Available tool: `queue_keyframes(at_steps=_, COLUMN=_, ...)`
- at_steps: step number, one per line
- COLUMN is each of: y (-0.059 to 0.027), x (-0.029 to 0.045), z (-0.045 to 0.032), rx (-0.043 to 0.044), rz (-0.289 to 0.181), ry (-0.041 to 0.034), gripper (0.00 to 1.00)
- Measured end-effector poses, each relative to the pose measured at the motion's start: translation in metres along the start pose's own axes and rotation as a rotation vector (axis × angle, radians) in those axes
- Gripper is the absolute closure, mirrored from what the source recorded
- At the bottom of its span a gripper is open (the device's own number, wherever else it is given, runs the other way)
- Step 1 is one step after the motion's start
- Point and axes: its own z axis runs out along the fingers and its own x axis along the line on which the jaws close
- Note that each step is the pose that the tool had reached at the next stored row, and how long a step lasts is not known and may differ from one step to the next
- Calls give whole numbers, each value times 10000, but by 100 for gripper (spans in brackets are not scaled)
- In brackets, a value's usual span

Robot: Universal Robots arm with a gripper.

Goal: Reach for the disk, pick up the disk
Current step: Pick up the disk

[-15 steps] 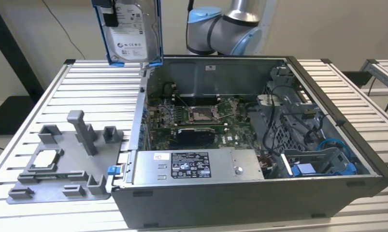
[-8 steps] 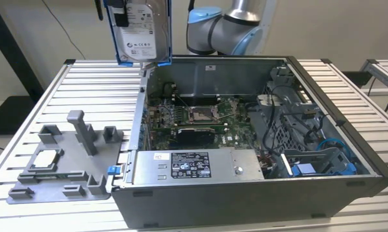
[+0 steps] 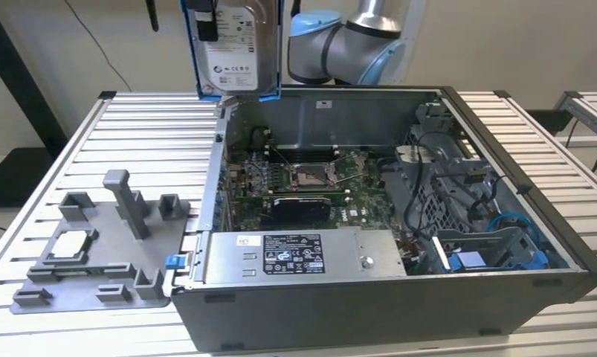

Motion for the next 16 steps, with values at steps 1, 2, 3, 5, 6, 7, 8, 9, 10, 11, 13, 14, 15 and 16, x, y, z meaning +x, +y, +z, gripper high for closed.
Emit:
queue_keyframes(at_steps=1, y=-31, x=-1, z=-1, rx=-1, rz=1, ry=0, gripper=100)
queue_keyframes(at_steps=2, y=-66, x=-1, z=-2, rx=-1, rz=1, ry=-1, gripper=100)
queue_keyframes(at_steps=3, y=-97, x=-2, z=-3, rx=-2, rz=1, ry=-1, gripper=100)
queue_keyframes(at_steps=5, y=-161, x=-3, z=-4, rx=-3, rz=0, ry=-2, gripper=100)
queue_keyframes(at_steps=6, y=-193, x=-4, z=-5, rx=-4, rz=1, ry=-1, gripper=100)
queue_keyframes(at_steps=7, y=-228, x=-5, z=-6, rx=-5, rz=1, ry=-1, gripper=100)
queue_keyframes(at_steps=8, y=-261, x=-5, z=-7, rx=-5, rz=1, ry=-2, gripper=100)
queue_keyframes(at_steps=9, y=-295, x=-6, z=-8, rx=-6, rz=1, ry=-2, gripper=100)
queue_keyframes(at_steps=10, y=-330, x=-6, z=-8, rx=-7, rz=0, ry=-3, gripper=100)
queue_keyframes(at_steps=11, y=-367, x=-7, z=-9, rx=-8, rz=1, ry=-4, gripper=100)
queue_keyframes(at_steps=13, y=-436, x=-9, z=-11, rx=-9, rz=2, ry=-3, gripper=100)
queue_keyframes(at_steps=14, y=-471, x=-9, z=-12, rx=-10, rz=1, ry=-4, gripper=100)
queue_keyframes(at_steps=15, y=-505, x=-10, z=-13, rx=-11, rz=1, ry=-4, gripper=100)
queue_keyframes(at_steps=16, y=-538, x=-11, z=-14, rx=-12, rz=2, ry=-4, gripper=100)
